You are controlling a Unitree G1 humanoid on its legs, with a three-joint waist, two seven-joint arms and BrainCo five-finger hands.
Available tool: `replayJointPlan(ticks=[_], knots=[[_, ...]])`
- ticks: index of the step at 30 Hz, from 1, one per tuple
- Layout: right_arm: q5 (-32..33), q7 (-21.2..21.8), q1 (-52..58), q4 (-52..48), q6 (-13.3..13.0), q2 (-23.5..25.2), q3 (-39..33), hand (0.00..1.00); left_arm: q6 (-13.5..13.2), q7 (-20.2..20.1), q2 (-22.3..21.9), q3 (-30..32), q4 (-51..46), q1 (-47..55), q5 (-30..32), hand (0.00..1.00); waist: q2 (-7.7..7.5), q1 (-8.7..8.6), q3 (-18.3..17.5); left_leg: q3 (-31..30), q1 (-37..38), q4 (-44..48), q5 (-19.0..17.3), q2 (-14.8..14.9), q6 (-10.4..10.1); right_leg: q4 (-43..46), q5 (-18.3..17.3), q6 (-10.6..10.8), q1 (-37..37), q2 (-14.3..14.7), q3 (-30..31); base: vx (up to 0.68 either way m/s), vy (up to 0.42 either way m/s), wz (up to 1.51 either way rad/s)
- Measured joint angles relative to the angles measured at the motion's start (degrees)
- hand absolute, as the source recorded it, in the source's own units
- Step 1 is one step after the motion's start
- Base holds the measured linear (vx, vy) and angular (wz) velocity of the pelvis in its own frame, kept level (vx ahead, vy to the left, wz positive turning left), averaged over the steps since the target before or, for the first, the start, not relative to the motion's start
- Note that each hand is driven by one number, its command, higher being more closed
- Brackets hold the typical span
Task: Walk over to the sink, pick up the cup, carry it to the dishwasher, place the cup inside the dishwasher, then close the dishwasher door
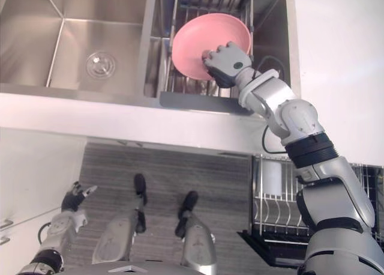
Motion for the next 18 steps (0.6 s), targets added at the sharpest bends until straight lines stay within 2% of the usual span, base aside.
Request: replayJointPlan(ticks=[7,18], knots=[[-0.3,-6.4,0.0,-1.7,1.1,0.0,-3.4,1.00,-1.2,1.3,-0.1,0.0,0.0,0.0,0.1,0.00,0.01,-0.35,0.0,-0.1,-0.1,0.0,0.0,0.0,0.0,0.2,0.0,0.0,-0.1,0.0,-0.1,0.04,-0.001,0.00],[0.4,-7.8,0.3,-3.9,1.6,0.0,-6.9,1.00,-1.2,1.4,-0.1,0.1,-0.1,0.1,0.0,0.00,0.06,-1.08,0.0,-0.4,0.0,0.0,0.2,-0.1,0.1,0.3,-0.1,0.0,0.1,-0.1,-0.4,0.00,0.000,0.00]])
